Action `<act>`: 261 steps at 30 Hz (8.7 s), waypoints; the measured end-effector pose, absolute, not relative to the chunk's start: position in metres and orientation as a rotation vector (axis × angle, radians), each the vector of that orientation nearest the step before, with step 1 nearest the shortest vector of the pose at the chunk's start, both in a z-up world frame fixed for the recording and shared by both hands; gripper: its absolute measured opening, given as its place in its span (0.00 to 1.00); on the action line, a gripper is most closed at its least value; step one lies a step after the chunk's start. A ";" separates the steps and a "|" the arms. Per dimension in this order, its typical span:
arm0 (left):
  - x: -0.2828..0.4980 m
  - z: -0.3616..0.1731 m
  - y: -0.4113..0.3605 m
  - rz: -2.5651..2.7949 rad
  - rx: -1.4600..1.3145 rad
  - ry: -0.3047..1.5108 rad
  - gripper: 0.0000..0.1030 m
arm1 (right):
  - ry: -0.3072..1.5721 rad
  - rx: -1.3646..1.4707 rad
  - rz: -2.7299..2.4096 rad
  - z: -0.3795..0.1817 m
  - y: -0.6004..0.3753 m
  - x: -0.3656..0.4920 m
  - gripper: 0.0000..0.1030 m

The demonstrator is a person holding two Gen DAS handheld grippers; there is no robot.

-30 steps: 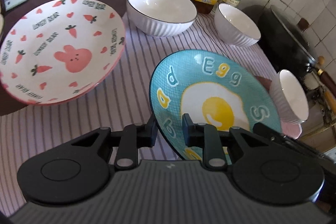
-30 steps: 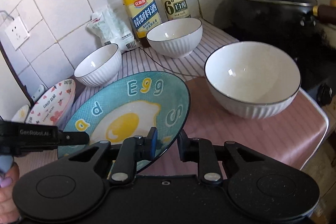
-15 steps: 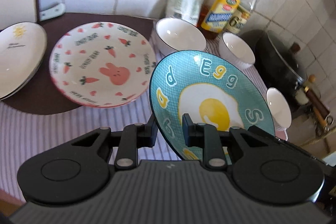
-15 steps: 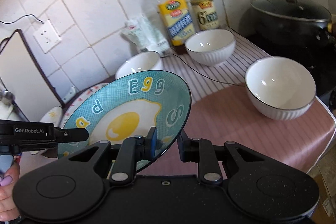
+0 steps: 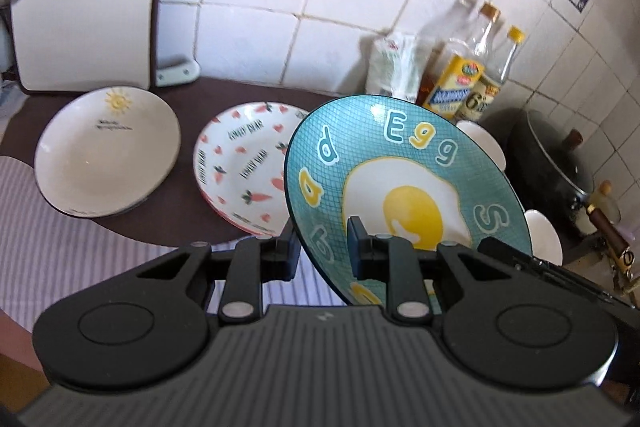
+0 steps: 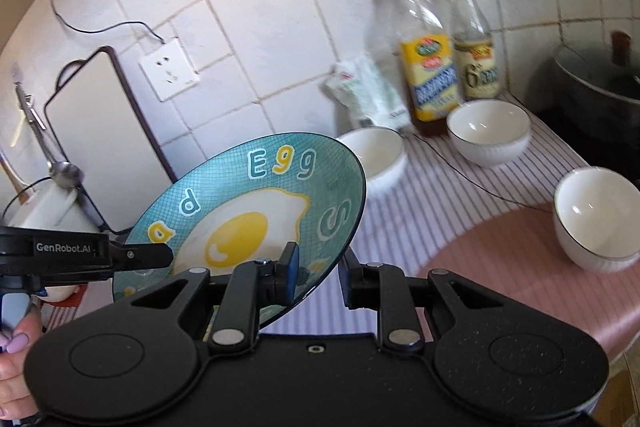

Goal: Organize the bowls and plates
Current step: 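Lift the Egg plate and carry it over the Lovely Bear plate, then lower the Egg plate onto the Lovely Bear plate and open both grippers, then move both grippers to the white sun plate rim and close them, then lift the sun plate and carry it over the Egg plate stack, then lower the sun plate onto the Egg plate stack and open both grippers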

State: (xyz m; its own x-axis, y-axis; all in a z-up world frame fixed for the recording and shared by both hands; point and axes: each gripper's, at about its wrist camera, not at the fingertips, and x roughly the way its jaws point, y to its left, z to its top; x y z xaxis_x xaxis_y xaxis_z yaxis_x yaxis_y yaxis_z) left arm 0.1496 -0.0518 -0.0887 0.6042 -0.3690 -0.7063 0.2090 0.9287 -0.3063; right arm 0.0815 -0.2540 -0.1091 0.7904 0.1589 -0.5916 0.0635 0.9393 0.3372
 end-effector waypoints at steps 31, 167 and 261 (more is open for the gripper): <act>0.230 -0.175 -0.003 -0.249 -0.261 1.020 0.21 | 0.823 0.353 0.200 -0.171 -0.219 0.190 0.25; 0.287 -0.238 0.199 -0.117 -0.240 0.925 0.20 | 0.904 0.539 0.179 -0.236 -0.014 0.240 0.23; 0.274 -0.171 -0.011 -0.354 -0.097 1.132 0.18 | 0.965 0.460 0.078 -0.160 -0.203 0.201 0.28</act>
State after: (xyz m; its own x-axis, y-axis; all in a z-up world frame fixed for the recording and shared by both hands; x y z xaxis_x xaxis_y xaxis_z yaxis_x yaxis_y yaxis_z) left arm 0.2744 -0.0107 -0.1712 0.3762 -0.3248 -0.8678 0.2273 0.9403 -0.2534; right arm 0.2005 -0.2032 -0.1600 0.5748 0.2649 -0.7742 0.1378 0.9013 0.4106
